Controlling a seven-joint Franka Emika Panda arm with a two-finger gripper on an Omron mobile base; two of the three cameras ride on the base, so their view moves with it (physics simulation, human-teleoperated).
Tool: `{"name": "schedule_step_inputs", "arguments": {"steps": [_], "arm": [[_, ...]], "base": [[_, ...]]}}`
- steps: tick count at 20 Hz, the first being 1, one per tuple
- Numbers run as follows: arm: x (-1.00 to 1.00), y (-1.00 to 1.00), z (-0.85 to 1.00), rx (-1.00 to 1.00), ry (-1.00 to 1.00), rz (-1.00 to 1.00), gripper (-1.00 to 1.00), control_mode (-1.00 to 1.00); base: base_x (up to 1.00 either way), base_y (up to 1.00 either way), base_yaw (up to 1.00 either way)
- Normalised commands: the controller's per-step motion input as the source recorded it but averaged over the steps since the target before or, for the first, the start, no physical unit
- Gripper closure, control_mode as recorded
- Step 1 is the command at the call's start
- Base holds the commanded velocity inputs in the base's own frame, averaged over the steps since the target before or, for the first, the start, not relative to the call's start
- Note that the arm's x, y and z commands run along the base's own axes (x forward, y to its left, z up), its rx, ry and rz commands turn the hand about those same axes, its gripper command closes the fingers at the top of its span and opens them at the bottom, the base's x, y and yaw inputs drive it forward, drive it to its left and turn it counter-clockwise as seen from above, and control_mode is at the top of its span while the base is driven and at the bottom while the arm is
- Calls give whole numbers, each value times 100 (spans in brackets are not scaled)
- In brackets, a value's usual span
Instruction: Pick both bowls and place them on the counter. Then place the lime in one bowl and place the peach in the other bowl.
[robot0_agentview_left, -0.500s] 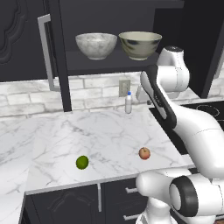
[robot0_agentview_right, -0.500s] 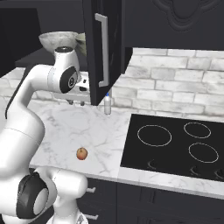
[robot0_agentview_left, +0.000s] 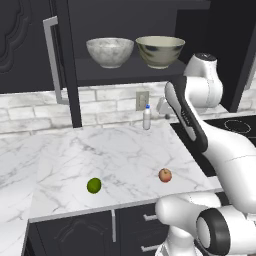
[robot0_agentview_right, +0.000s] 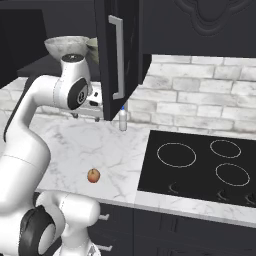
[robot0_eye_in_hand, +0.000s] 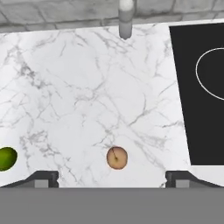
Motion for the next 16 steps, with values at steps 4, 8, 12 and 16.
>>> {"name": "schedule_step_inputs", "arguments": {"steps": [4,8,12,16], "arm": [[-10,12,18,13,-8,-16,-100,-100],[-14,16,29,14,-8,-19,-100,-100],[-11,26,29,16,-5,-24,-100,-100],[-1,31,32,20,0,-25,-100,-100]], "base": [[0,0,0],[0,0,0],[0,0,0],[0,0,0]]}}
